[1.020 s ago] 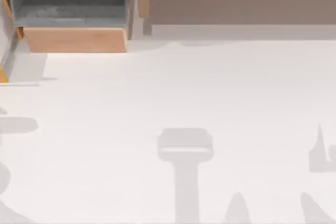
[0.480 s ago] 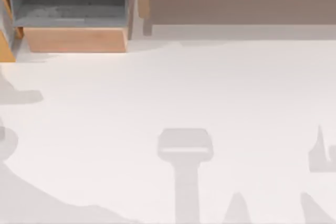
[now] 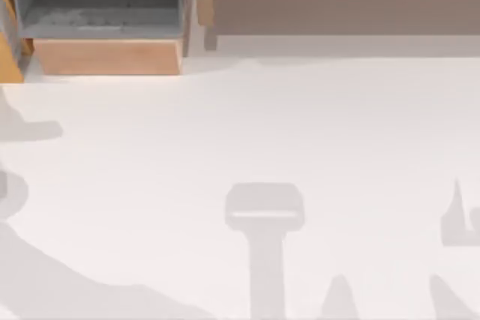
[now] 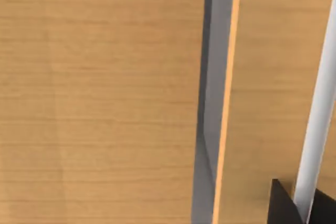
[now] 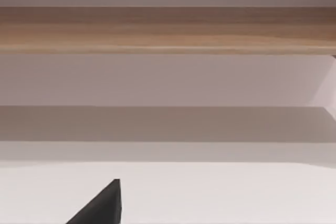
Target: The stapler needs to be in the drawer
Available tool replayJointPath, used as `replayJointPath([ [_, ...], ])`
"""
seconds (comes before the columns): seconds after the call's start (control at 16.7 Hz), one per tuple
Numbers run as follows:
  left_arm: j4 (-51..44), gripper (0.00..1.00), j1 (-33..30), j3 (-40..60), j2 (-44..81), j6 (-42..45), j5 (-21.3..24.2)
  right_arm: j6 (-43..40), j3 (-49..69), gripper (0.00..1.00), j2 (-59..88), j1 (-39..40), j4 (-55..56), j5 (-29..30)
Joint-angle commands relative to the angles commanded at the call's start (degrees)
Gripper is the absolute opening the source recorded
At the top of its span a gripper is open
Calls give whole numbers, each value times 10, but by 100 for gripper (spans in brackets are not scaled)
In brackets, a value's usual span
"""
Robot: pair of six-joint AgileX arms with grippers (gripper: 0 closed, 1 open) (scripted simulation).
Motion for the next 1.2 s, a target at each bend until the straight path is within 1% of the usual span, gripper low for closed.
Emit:
replayJointPath([
  [0.36,-64,0,-30,126,55,-2,-29,0,0,100,0,0,0,0],
  [0.66,-73,0,-34,138,62,-2,-32,0,0,100,0,0,0,0],
  [1.2,-73,68,-34,138,62,-2,-32,0,0,100,0,0,0,0],
])
